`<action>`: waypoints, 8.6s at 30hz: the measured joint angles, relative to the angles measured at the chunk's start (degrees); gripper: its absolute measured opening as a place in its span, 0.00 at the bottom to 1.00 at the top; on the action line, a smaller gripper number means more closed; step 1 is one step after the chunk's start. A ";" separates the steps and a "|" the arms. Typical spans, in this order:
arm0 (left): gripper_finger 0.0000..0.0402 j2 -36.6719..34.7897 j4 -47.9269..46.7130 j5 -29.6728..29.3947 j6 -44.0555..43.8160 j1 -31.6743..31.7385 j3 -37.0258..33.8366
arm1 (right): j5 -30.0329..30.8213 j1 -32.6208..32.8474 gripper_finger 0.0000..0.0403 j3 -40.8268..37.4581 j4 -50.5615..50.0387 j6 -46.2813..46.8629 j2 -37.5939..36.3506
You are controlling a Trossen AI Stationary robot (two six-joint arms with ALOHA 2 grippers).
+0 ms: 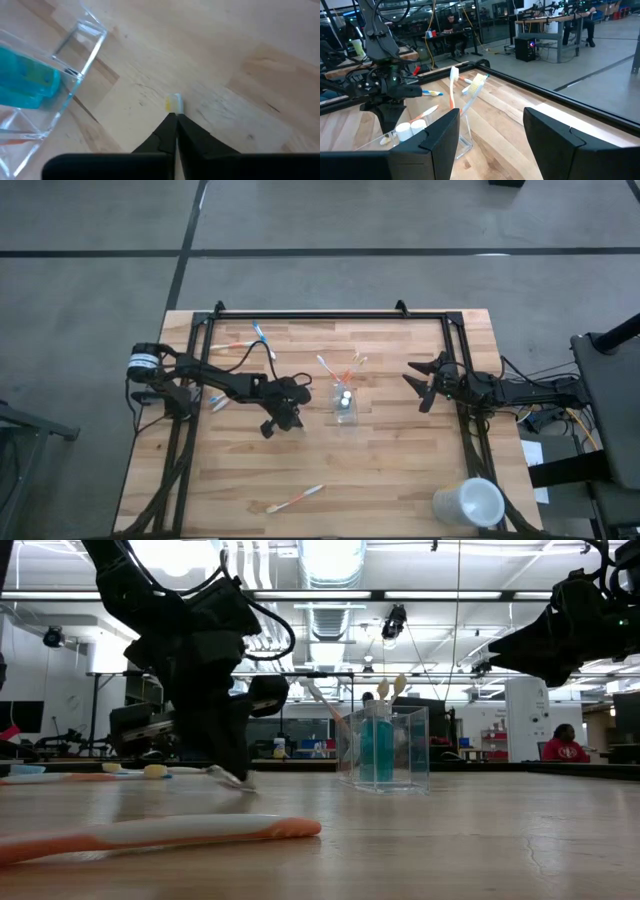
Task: Pick & Place toothbrushing station
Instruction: Put the orange toothbrush into the transparent organizer, then put the orange toothbrush into the transparent
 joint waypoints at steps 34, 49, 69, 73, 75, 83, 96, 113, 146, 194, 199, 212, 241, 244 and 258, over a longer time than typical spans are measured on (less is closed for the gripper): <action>0.00 -4.62 14.23 2.27 -13.75 0.02 0.15 | 0.01 -0.02 0.53 0.00 0.01 0.00 0.04; 0.00 -17.70 22.86 0.15 -27.31 1.67 0.00 | -0.01 0.00 0.53 0.01 0.00 0.00 0.01; 0.00 -5.57 65.61 -1.59 -41.31 5.62 -0.02 | 0.01 -0.01 0.53 0.00 0.02 0.00 0.02; 0.00 -0.10 75.26 -3.15 -43.68 5.77 -0.02 | 0.01 0.00 0.53 0.00 0.00 0.00 0.02; 0.00 2.64 79.31 -3.92 -45.11 5.77 -0.02 | 0.00 -0.01 0.53 0.00 0.02 0.00 0.02; 0.00 8.13 83.02 -4.50 -48.45 5.66 -0.02 | 0.01 -0.02 0.53 0.00 0.00 0.00 0.02; 0.00 11.50 82.23 -4.66 -48.89 5.68 0.00 | -0.01 0.00 0.53 0.00 0.00 0.00 0.02; 0.00 12.09 83.17 -4.63 -49.19 5.69 0.20 | 0.00 -0.02 0.53 0.00 0.02 0.00 -0.01; 0.03 11.58 70.37 -4.57 -49.53 5.68 2.80 | 0.00 -0.01 0.53 0.00 0.02 0.00 0.00; 0.54 -18.19 12.86 1.22 -40.33 5.03 10.10 | 0.01 -0.02 0.53 0.02 0.02 0.00 0.09; 0.54 -26.42 -6.81 -4.13 -44.01 5.03 10.79 | 0.01 -0.02 0.53 0.00 0.02 0.00 0.10; 0.54 -34.08 -31.26 -5.31 -41.73 3.21 10.38 | -0.01 0.00 0.53 0.02 0.02 0.00 0.11; 0.54 -21.15 -29.63 -49.32 -84.94 -36.90 10.45 | 0.01 0.00 0.53 0.00 0.01 0.00 0.11; 0.54 -19.11 -29.91 -51.01 -89.28 -39.39 10.45 | 0.01 0.00 0.53 0.00 0.00 0.00 0.11; 0.54 -10.33 -25.20 -59.10 -98.99 -56.15 10.40 | 0.01 -0.01 0.53 0.01 0.02 0.00 0.11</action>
